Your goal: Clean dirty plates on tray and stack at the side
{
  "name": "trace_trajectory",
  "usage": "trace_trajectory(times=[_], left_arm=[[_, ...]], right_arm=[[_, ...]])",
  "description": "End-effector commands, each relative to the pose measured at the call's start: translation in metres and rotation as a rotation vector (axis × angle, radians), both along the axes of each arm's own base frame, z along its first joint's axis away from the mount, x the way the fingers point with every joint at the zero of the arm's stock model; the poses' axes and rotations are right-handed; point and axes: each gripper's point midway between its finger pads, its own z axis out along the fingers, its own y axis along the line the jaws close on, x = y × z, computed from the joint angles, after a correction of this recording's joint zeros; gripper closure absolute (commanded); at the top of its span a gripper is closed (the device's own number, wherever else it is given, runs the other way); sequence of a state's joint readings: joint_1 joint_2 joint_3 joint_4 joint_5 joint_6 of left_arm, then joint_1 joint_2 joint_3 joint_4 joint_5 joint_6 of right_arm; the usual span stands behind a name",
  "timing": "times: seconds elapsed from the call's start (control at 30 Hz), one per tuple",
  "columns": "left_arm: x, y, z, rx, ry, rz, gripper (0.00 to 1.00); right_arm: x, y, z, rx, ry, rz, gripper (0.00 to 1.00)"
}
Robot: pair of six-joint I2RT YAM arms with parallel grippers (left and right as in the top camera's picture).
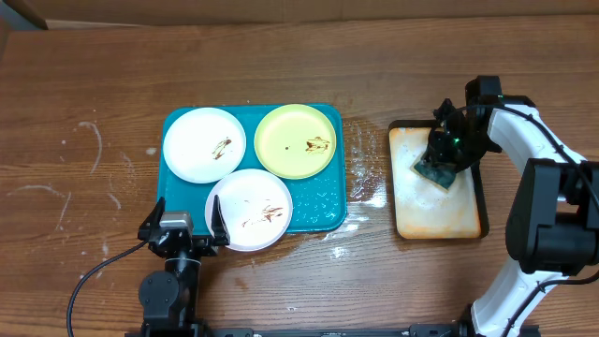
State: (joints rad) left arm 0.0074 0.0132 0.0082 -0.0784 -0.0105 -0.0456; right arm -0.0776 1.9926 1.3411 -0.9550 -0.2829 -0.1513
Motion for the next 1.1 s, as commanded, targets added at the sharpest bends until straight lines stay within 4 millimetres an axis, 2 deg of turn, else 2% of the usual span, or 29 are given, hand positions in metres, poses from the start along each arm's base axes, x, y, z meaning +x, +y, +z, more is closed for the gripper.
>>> trace_trajectory(times=[0.0, 0.1, 0.27, 0.83, 1.07], left_arm=[[0.000, 0.000, 0.000, 0.015, -0.006, -0.006, 0.00], [0.000, 0.000, 0.000, 0.015, -0.005, -0.006, 0.00], [0.000, 0.000, 0.000, 0.015, -0.005, -0.006, 0.00], [0.000, 0.000, 0.000, 0.015, -0.006, -0.006, 0.00], [0.000, 0.000, 0.000, 0.015, -0.005, -0.006, 0.00]], right_arm=[[-0.006, -0.010, -0.007, -0.052, 0.066, -0.146, 0.79], [-0.006, -0.010, -0.007, -0.049, 0.096, -0.261, 0.87], [-0.001, -0.010, -0.007, -0.038, 0.134, -0.460, 0.94], [0.022, -0.011, -0.005, 0.029, 0.182, -0.958, 0.96], [0.018, -0.013, -0.006, 0.027, 0.238, -1.123, 0.96]])
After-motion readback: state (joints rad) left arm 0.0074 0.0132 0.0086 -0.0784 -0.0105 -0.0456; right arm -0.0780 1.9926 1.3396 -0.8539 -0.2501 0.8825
